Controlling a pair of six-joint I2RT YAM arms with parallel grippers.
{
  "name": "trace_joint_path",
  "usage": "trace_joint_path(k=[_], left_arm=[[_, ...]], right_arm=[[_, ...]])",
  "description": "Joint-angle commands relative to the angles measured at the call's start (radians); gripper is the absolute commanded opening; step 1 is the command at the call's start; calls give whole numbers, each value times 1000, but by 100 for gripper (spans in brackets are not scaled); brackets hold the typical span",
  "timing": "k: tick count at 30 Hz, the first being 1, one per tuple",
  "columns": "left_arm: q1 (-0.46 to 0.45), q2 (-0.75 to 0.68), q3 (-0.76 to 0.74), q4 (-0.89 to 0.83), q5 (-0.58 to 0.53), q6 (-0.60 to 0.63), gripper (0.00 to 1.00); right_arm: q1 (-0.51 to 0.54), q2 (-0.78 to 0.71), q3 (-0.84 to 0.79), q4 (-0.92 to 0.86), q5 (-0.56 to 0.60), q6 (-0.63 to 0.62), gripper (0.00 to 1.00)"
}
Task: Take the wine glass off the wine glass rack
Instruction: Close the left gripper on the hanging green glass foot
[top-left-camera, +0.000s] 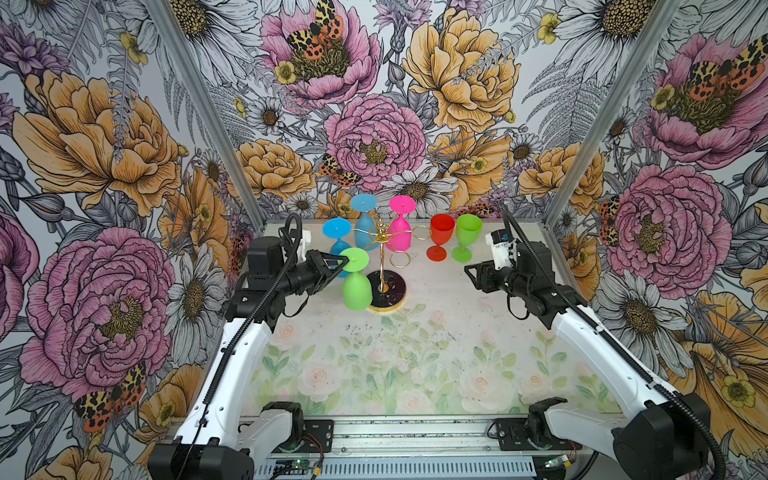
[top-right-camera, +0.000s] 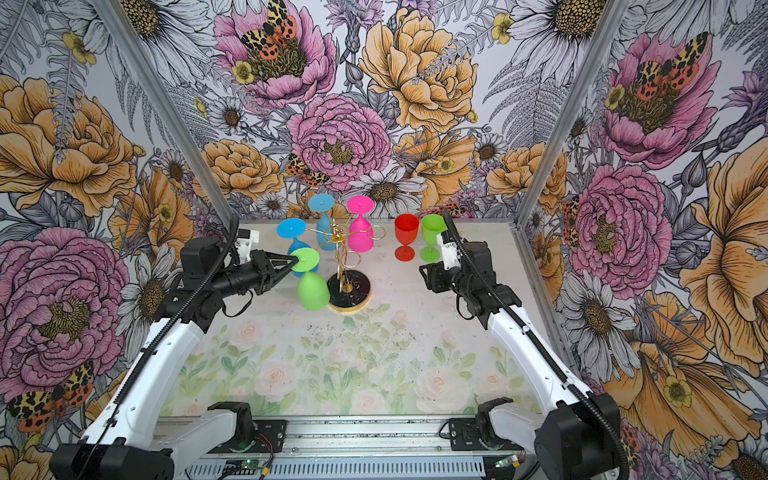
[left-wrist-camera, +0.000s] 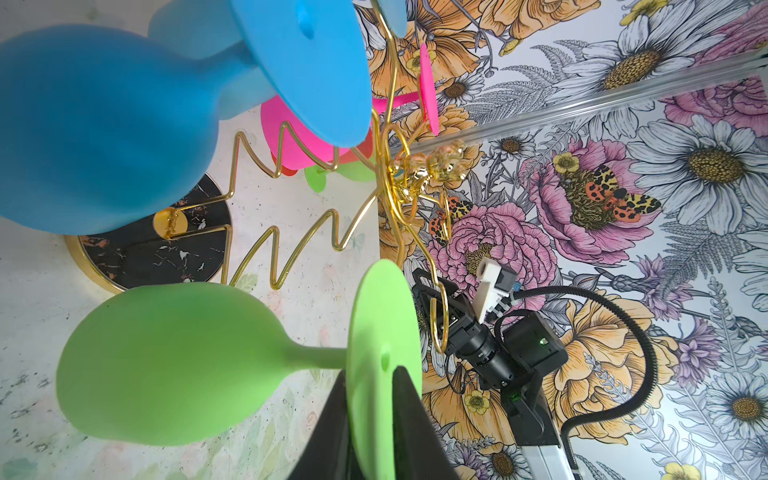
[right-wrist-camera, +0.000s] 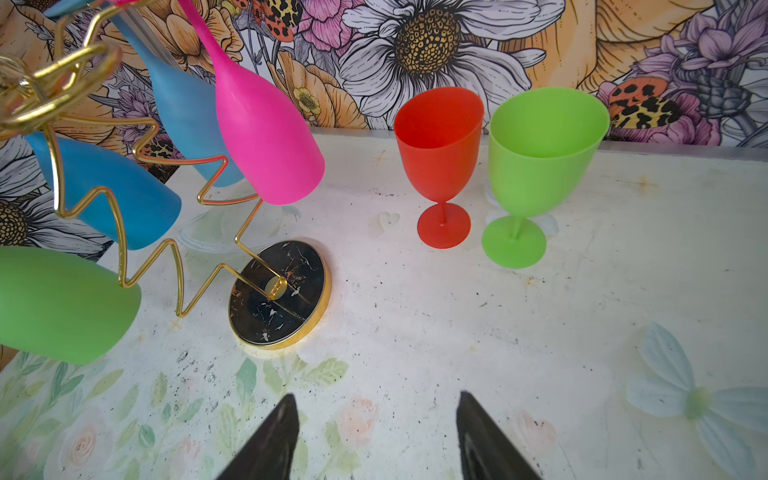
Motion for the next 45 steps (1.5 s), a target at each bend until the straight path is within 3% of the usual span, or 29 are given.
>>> trace_joint_path(k=[1, 29, 41, 45], left_arm=[[8, -16, 23, 22, 33, -6, 18], [26, -36, 29, 29, 105, -29, 7], [28, -11, -17, 255, 178, -186, 0], [29, 12, 2, 256, 184, -187, 0]], right_arm=[[9, -19, -7, 27, 4, 24, 61], [10, -36, -11, 36, 6, 62, 61], [9, -43, -15, 37, 11, 66, 61], [10, -46, -16, 36, 17, 66, 61]])
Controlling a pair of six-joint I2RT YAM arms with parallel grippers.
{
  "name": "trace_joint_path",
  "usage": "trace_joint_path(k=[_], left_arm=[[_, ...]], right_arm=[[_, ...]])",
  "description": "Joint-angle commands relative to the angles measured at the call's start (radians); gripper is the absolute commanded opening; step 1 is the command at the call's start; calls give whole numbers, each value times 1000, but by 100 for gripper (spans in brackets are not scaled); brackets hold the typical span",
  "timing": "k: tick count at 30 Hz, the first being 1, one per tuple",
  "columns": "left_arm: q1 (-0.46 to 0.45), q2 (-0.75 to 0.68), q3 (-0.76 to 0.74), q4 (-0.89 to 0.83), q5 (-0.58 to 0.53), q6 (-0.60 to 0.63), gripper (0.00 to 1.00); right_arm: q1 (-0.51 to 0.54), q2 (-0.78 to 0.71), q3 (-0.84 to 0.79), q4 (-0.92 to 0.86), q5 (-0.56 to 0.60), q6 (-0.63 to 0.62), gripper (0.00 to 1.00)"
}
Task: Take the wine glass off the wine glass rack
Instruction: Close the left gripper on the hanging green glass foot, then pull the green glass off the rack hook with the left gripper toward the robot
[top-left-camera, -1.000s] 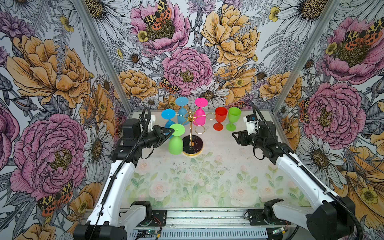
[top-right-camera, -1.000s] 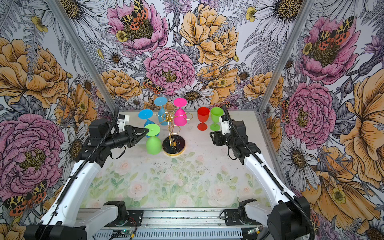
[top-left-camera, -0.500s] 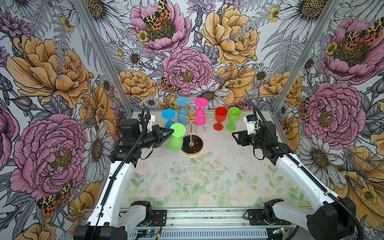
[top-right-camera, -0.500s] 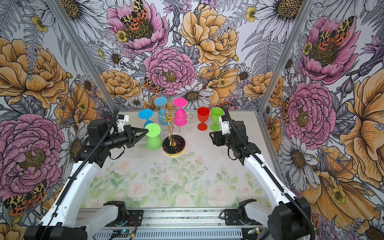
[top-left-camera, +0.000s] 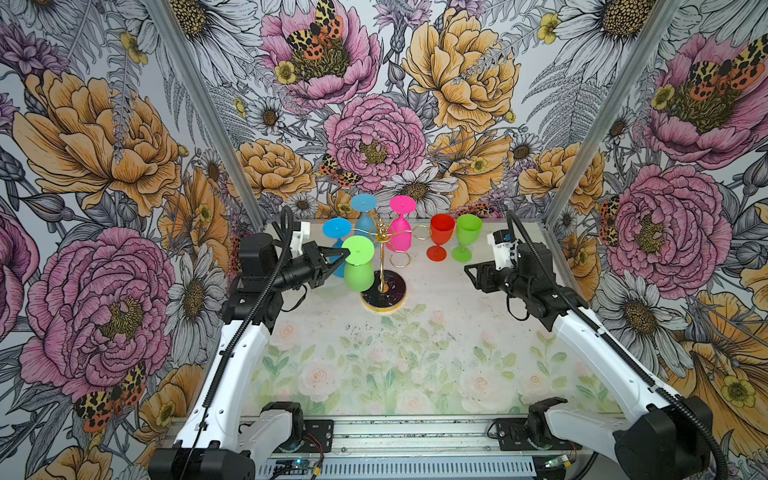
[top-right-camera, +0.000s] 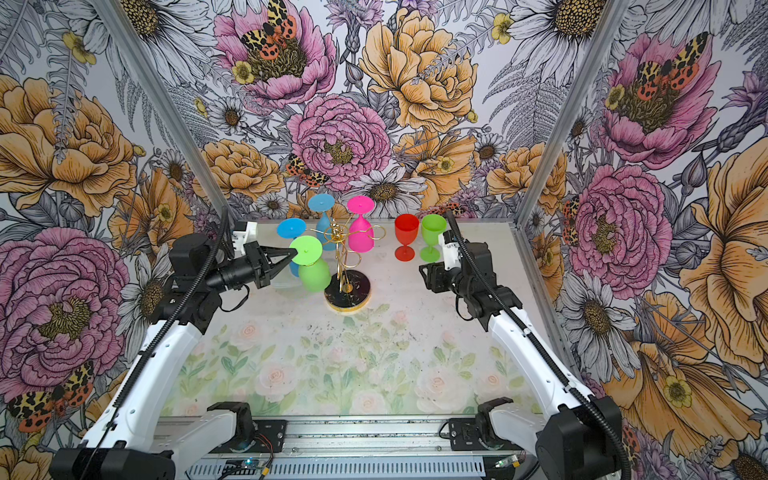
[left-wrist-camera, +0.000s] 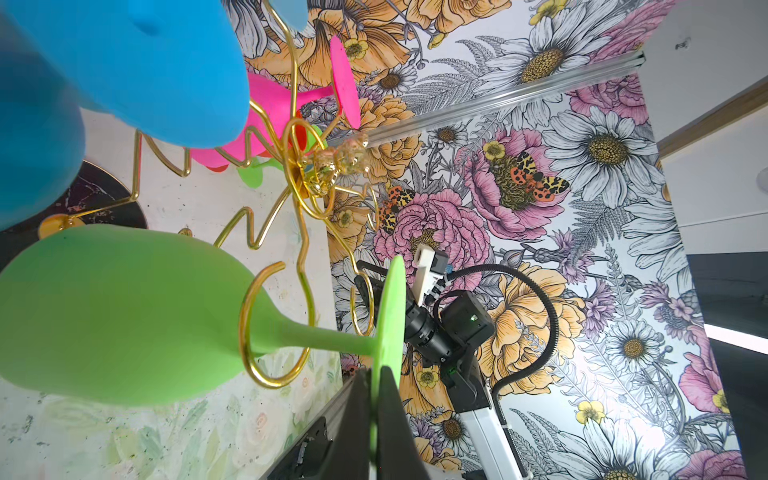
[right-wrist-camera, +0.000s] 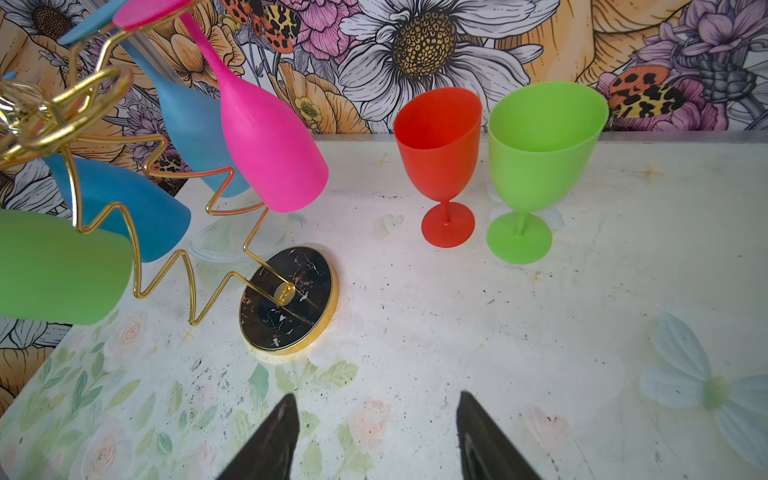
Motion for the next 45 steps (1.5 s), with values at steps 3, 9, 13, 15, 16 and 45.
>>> trace_joint_path(k=[3, 9, 13, 15, 16, 45], left_arm=[[9, 34, 38, 6, 38, 8, 0], [9, 71, 73, -8, 43, 15, 0], [9, 97, 90, -8, 43, 17, 0], [10, 109, 96, -8, 43, 17, 0], [9, 114, 98, -8, 43, 17, 0], [61, 115, 86, -11, -9, -12, 0]], right_arm=[[5, -30, -8, 30, 14, 12, 61], [6, -26, -4, 30, 18, 10, 61], [5, -24, -1, 32, 18, 9, 61], [4, -25, -1, 33, 19, 10, 61], [6, -24, -1, 32, 18, 9, 61], [6, -24, -16, 43, 20, 21, 61]])
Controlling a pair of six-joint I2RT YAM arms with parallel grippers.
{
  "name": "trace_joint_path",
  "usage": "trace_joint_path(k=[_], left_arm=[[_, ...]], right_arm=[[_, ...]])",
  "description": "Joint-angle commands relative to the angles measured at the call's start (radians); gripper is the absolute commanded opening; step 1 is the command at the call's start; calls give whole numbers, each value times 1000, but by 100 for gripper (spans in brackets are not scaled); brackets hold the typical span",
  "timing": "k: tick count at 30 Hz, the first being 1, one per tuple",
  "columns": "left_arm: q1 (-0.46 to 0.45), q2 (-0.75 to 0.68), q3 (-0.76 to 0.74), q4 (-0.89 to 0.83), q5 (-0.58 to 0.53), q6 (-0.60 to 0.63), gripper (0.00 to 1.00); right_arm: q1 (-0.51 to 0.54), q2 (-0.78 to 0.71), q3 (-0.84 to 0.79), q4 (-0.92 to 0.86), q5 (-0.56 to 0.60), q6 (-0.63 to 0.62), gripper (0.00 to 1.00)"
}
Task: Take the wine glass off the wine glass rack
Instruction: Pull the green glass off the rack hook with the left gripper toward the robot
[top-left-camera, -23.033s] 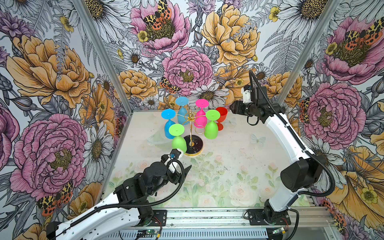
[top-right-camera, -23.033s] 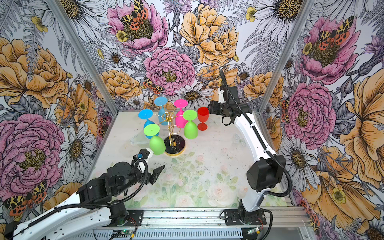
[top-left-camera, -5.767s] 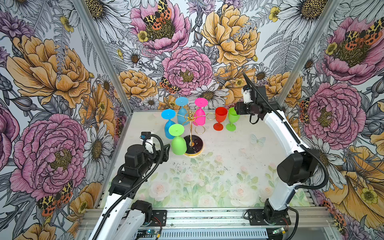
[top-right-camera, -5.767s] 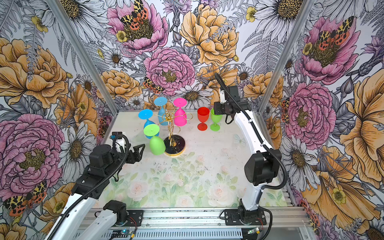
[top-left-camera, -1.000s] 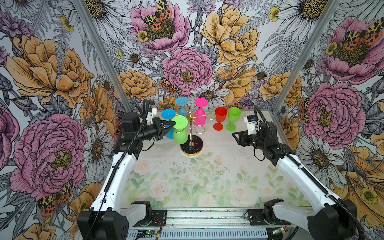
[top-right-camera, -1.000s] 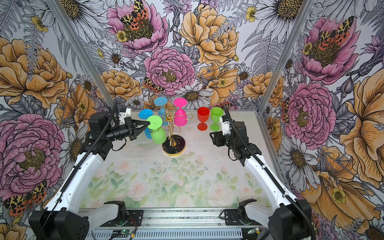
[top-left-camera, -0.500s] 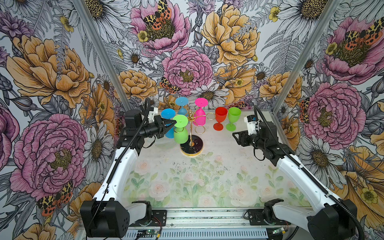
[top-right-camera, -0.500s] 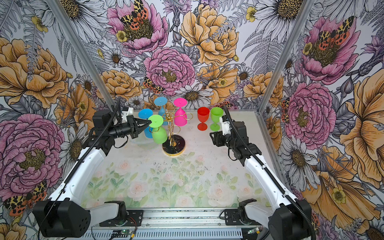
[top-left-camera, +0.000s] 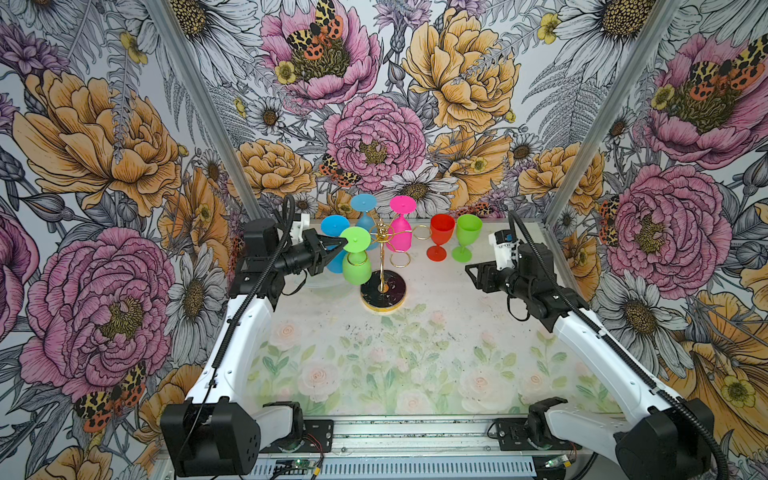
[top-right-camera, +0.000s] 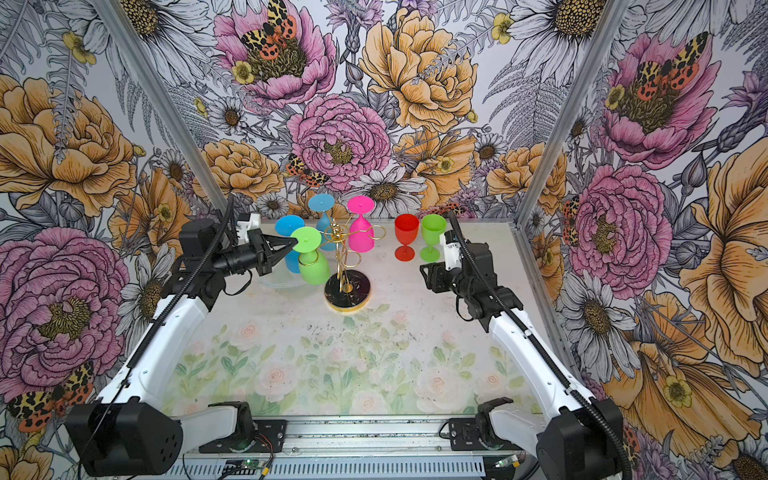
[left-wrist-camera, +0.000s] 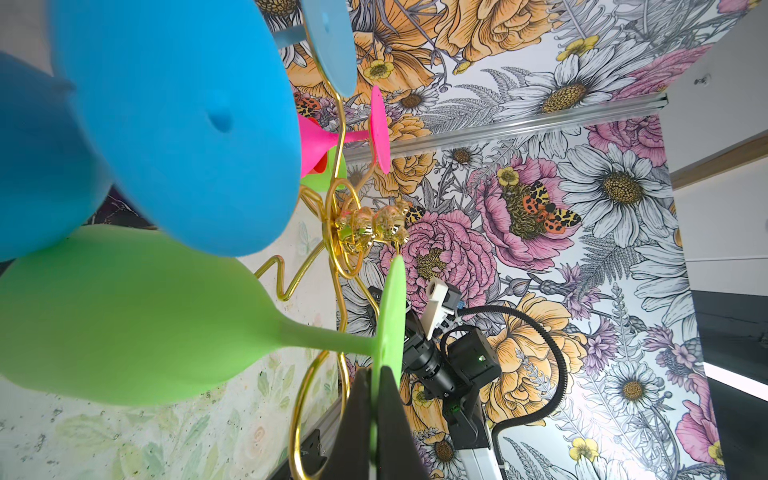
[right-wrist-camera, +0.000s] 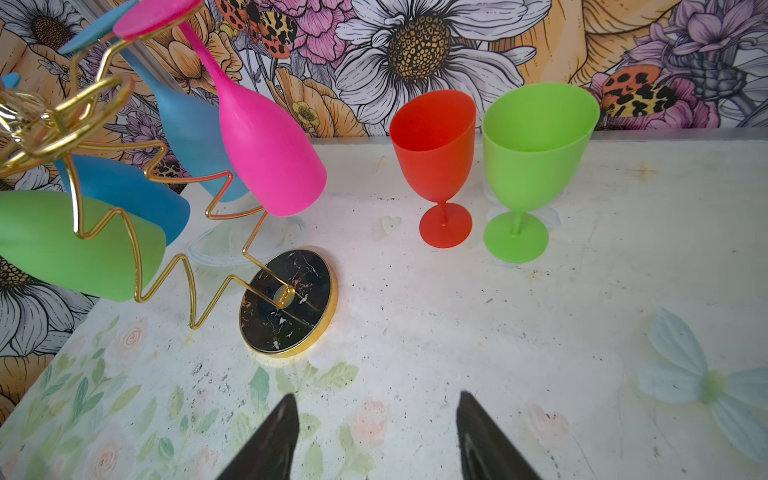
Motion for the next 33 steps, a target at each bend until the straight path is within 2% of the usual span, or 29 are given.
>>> trace_joint_path(k=[1, 11, 22, 28, 33], left_arm=[[19, -44, -14, 8, -17, -12, 0], [55, -145, -91, -7, 1, -21, 0], [195, -309, -205, -43, 85, -24, 0], [204, -343, -215, -178, 151, 96, 0], [203, -378, -241, -202, 232, 127, 0]], right_arm=[[6, -17, -14, 43, 12, 7, 61], [7, -17, -17, 52, 4, 13, 61], [10, -21, -26, 62, -5, 21, 61], [12, -45, -37, 62, 0, 21, 61], [11, -54, -44, 61, -2, 22, 61]])
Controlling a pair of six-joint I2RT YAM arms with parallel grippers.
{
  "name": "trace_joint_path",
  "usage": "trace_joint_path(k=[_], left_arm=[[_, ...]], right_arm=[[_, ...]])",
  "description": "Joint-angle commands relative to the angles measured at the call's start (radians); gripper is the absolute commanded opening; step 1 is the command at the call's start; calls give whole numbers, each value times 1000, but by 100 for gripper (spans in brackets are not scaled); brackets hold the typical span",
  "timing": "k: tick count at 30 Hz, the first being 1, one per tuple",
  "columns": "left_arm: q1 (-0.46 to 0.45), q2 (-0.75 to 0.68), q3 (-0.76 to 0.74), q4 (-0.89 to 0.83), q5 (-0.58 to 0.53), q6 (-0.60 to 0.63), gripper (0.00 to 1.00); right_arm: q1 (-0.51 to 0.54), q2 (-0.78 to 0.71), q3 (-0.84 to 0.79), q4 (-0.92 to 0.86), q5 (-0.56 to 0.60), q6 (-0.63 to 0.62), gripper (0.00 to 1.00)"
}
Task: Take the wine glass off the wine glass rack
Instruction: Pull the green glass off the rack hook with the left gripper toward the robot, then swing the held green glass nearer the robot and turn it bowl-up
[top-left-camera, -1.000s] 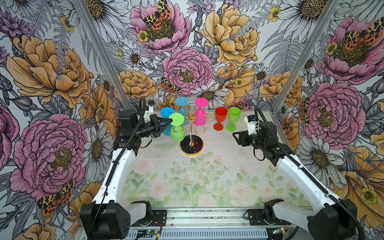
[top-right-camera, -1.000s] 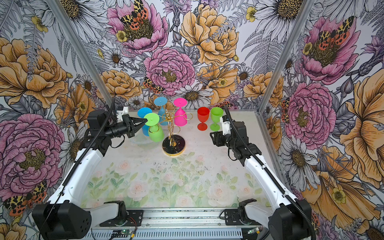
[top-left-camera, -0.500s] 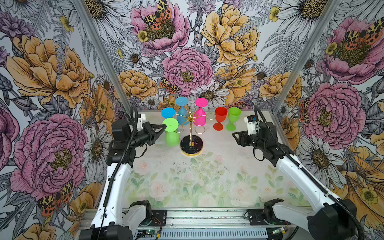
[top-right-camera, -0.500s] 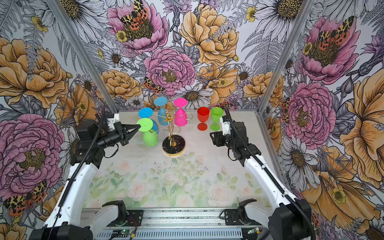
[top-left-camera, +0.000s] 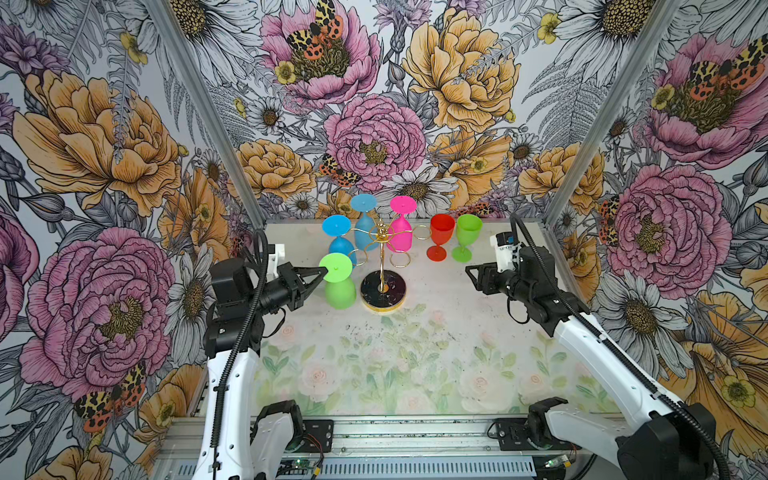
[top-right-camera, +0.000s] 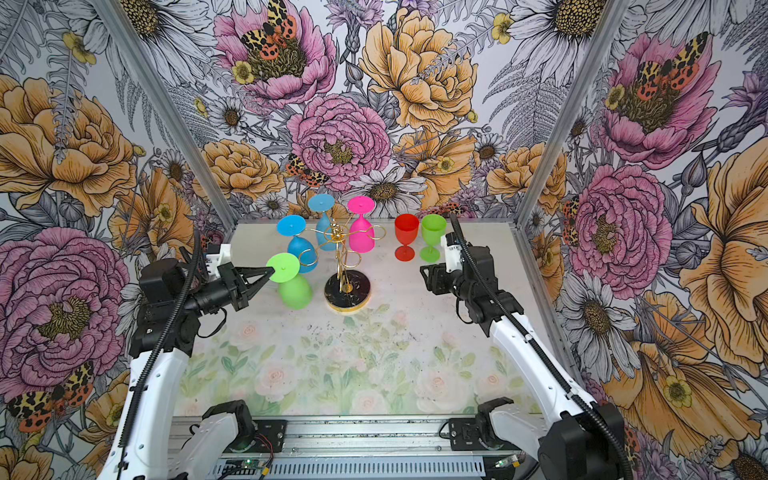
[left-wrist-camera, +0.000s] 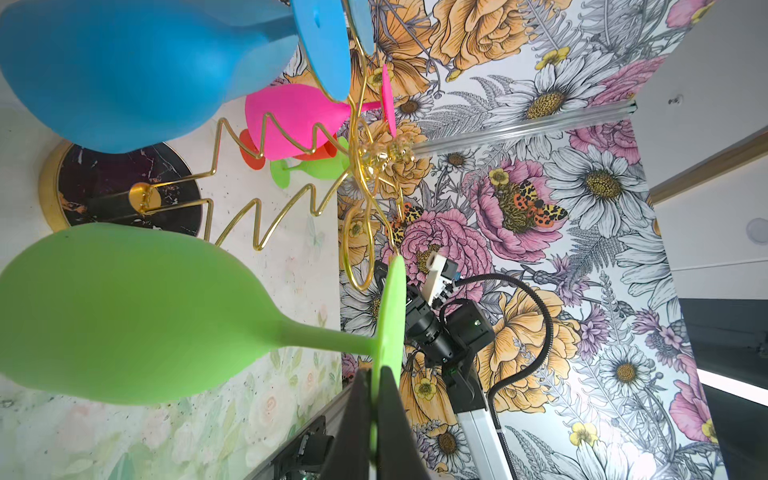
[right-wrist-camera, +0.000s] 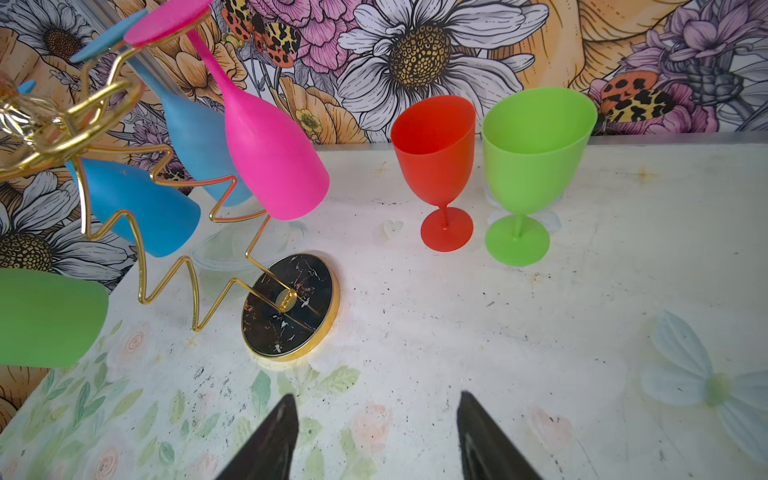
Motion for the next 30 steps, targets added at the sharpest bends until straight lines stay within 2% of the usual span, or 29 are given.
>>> trace_joint_path(k=[1, 6, 9, 17, 25, 30], left_arm=[[11, -31, -20, -37, 98, 59, 0], [-43, -42, -24, -37, 132, 83, 0], [-110, -36, -9, -37, 112, 104, 0], [-387, 25, 60, -37, -16, 197, 0], [-592, 66, 124, -38, -192, 304, 0], [-719, 105, 168, -38, -303, 399, 0]], right_arm=[[9, -20, -4, 18, -2, 13, 61], [11, -12, 3, 17, -3, 20, 61], [11, -6, 6, 17, 0, 24, 61], [12, 11, 6, 13, -7, 42, 61], [12, 41, 27, -17, -4, 68, 61], [12, 75, 69, -100, 32, 91, 61]])
